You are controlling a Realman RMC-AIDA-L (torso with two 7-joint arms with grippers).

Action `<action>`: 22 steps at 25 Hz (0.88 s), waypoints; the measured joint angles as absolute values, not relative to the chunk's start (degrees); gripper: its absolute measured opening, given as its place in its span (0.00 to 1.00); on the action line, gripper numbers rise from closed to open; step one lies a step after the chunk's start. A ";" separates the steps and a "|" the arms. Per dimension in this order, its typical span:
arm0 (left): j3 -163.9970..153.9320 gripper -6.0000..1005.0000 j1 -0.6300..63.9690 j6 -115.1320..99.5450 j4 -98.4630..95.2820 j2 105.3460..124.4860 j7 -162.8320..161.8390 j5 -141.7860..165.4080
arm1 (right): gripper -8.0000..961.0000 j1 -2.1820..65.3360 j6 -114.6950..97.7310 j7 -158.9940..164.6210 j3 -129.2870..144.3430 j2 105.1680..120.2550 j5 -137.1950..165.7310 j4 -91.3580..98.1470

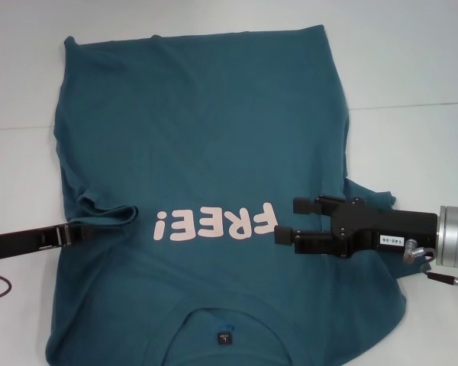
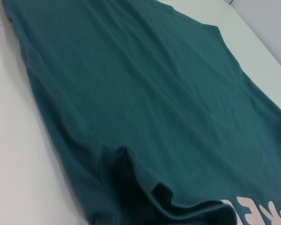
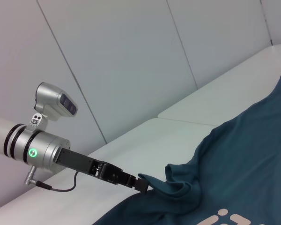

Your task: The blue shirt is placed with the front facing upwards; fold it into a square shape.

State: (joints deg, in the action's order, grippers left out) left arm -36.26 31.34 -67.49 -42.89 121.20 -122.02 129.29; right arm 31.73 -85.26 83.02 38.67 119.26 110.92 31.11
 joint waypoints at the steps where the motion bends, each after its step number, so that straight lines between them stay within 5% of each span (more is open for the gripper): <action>1: -36.26 0.20 31.34 -67.49 -42.89 121.20 -122.02 129.29 | 0.95 31.73 -85.25 83.00 38.67 119.26 110.92 31.11; 4: -36.66 0.06 31.36 -67.49 -42.89 121.20 -122.04 129.29 | 0.95 31.73 -85.25 82.98 38.65 119.26 110.92 31.11; 10: -36.89 0.01 31.45 -67.50 -42.89 121.20 -122.07 129.29 | 0.94 31.73 -85.25 82.96 38.59 119.26 110.92 31.11; 22: -36.91 0.01 31.33 -69.03 -43.31 121.38 -122.08 128.83 | 0.94 31.73 -85.25 82.96 38.58 119.27 110.92 31.11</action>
